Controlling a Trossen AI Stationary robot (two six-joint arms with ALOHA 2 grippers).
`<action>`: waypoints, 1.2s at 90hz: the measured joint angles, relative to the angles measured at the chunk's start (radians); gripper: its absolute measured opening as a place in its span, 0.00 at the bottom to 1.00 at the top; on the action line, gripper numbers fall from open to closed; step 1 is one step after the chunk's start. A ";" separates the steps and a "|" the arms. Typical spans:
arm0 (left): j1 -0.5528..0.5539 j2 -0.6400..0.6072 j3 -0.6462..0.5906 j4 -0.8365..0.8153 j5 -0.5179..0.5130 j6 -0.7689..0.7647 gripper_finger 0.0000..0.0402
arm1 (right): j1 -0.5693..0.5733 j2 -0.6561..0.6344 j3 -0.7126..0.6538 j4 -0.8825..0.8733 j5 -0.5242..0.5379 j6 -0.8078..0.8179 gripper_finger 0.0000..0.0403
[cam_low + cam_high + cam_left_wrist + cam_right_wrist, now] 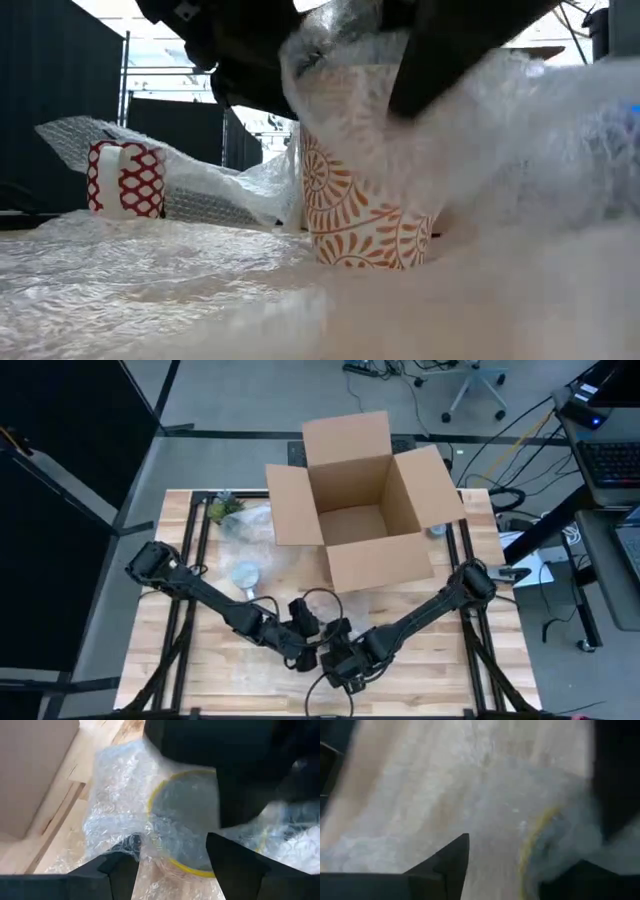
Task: Wrap mug
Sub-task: Wrap the yellow mug with the bubble wrap
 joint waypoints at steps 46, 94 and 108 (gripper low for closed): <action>0.000 0.001 -0.001 -0.006 0.006 -0.001 0.54 | 0.019 -0.013 0.001 0.013 0.020 0.076 0.42; 0.000 -0.030 -0.005 0.000 0.041 0.001 0.54 | -0.029 0.120 0.003 0.025 0.040 0.036 0.42; -0.011 -0.112 -0.006 -0.090 0.102 -0.020 0.54 | -0.028 0.115 0.002 0.021 0.035 0.040 0.42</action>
